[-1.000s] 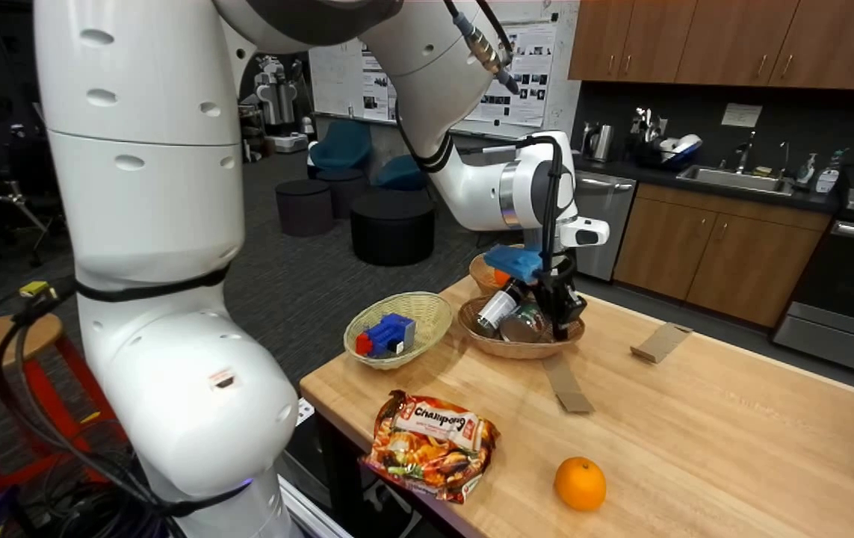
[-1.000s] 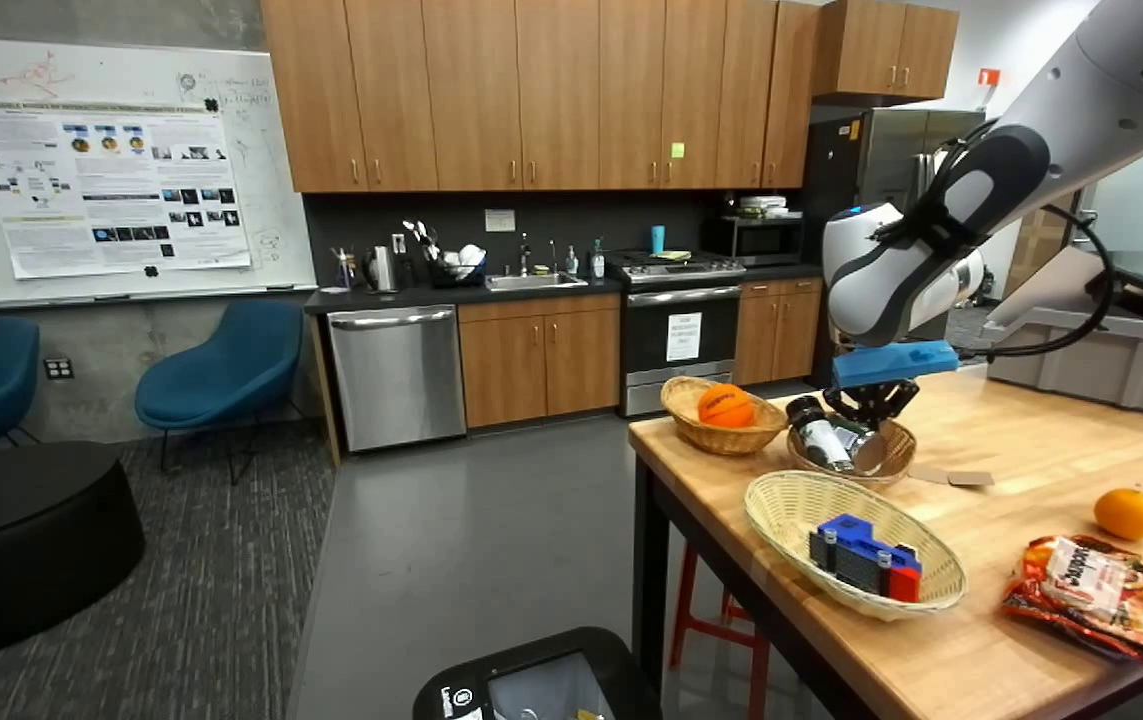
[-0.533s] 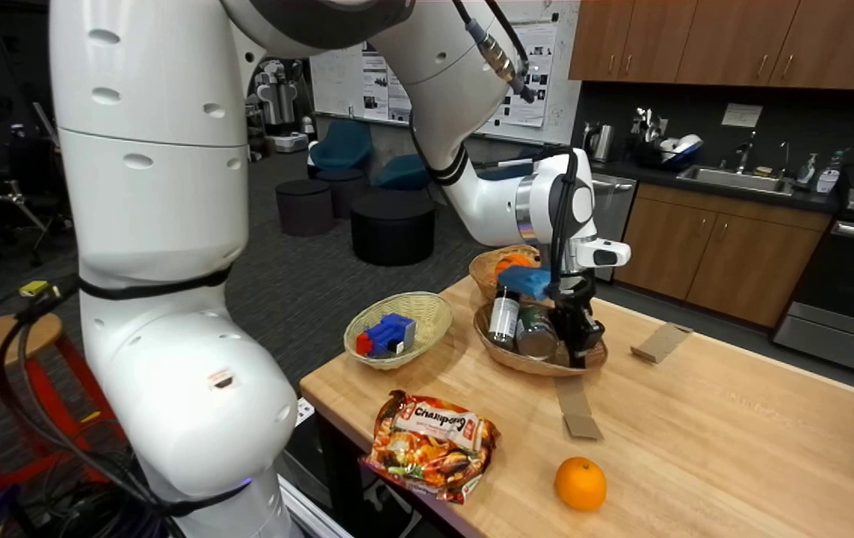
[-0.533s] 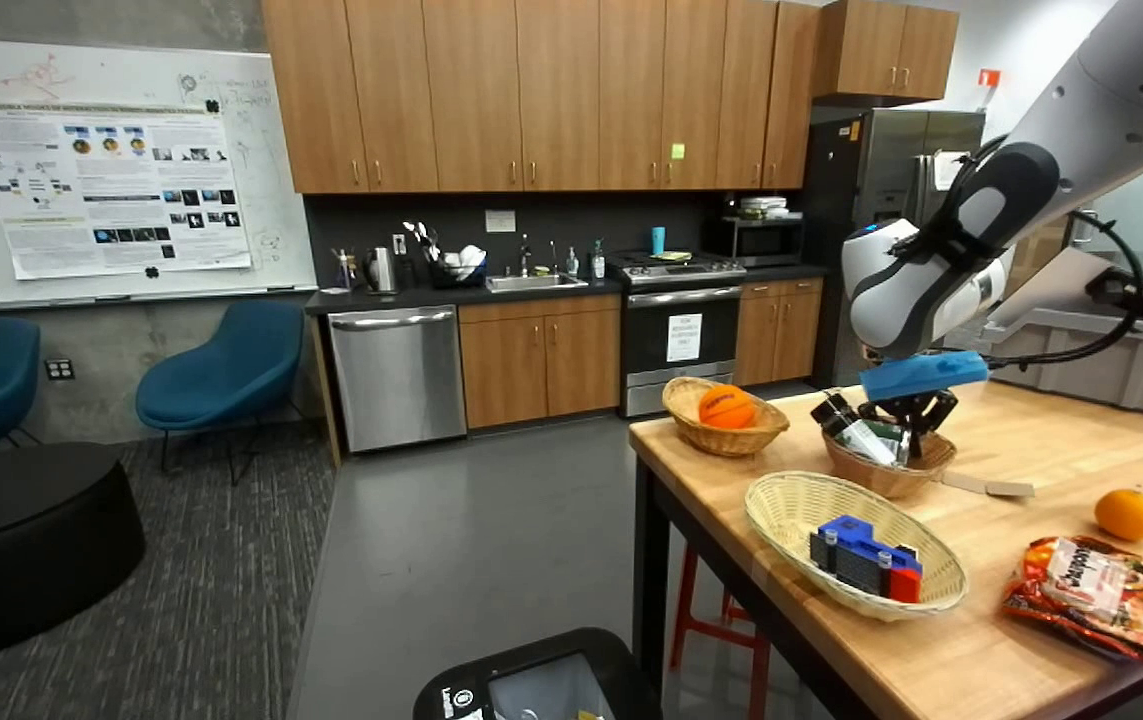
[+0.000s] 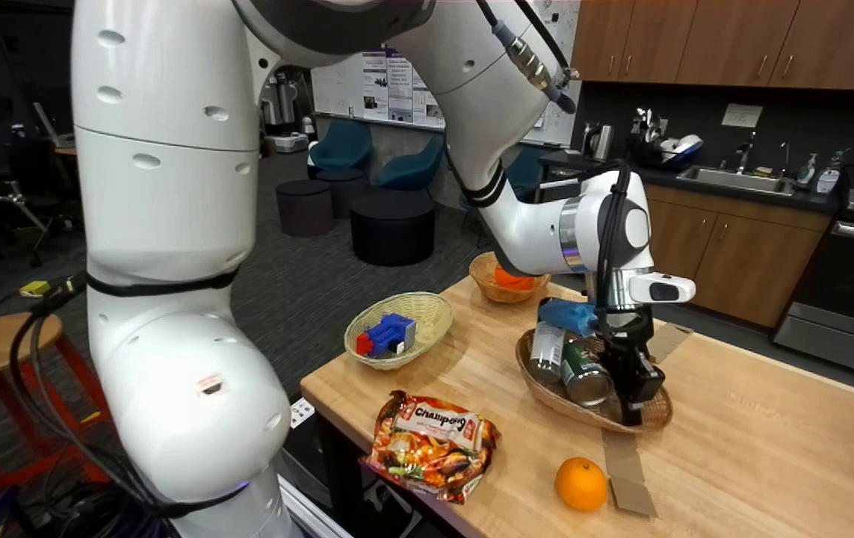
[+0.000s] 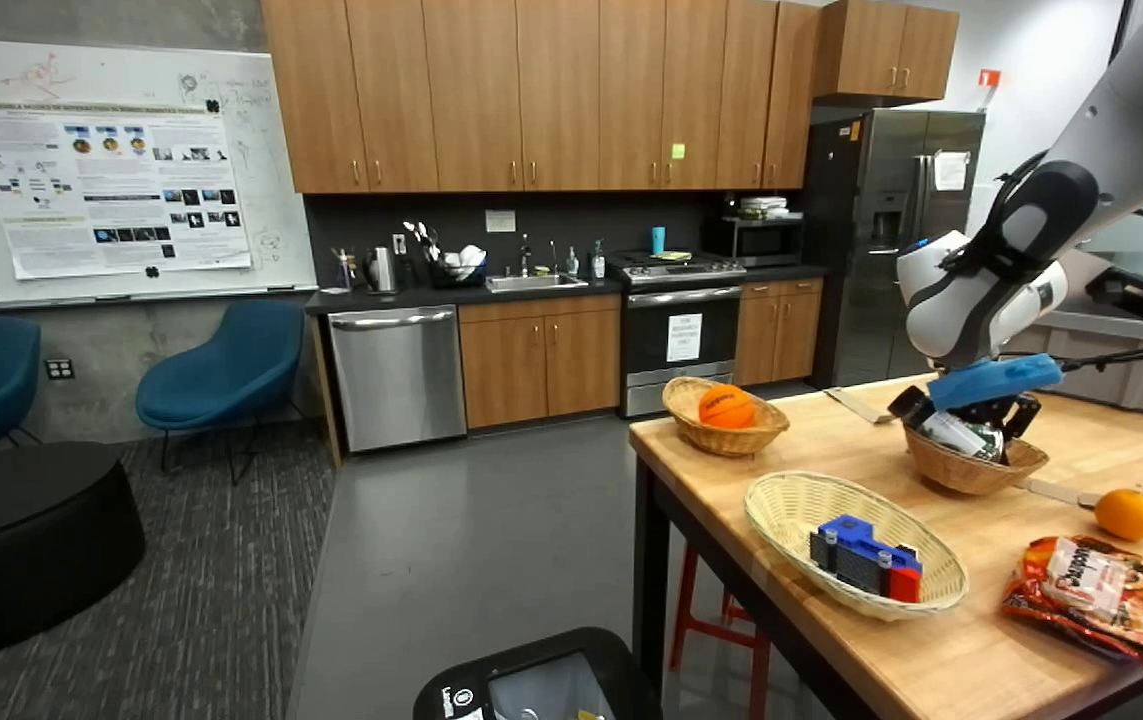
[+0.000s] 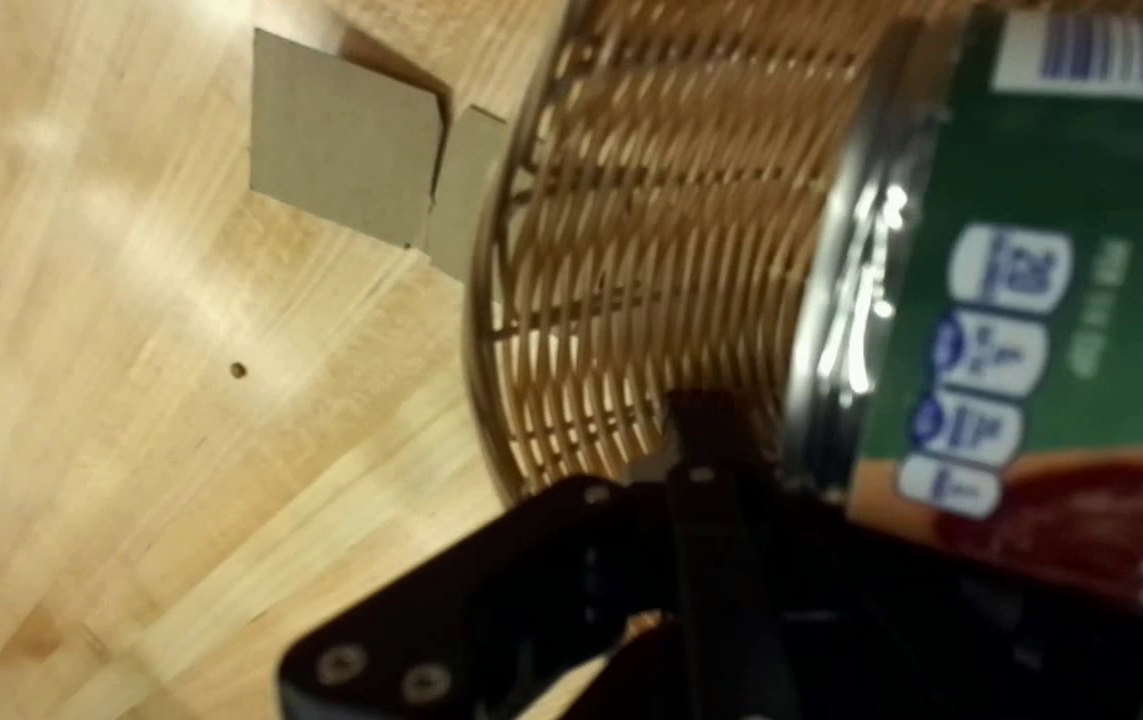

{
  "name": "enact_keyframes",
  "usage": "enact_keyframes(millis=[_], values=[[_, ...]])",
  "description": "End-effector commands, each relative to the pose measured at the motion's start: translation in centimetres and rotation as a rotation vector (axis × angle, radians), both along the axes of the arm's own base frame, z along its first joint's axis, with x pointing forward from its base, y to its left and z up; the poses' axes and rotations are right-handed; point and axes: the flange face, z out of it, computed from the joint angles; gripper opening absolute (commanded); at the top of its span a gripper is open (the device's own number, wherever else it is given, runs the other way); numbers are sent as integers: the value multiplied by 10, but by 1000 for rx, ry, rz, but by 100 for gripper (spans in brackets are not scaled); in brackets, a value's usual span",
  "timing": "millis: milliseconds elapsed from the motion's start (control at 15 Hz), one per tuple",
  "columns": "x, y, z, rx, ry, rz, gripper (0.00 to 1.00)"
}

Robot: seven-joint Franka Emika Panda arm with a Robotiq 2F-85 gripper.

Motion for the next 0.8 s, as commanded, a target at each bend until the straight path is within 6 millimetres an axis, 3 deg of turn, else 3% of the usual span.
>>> enact_keyframes(millis=[0,400,733], values=[[-21,-42,-44,-16,83,-53,0],[-41,-102,-62,-37,135,-106,0],[-34,-128,-68,-64,162,-123,0]])
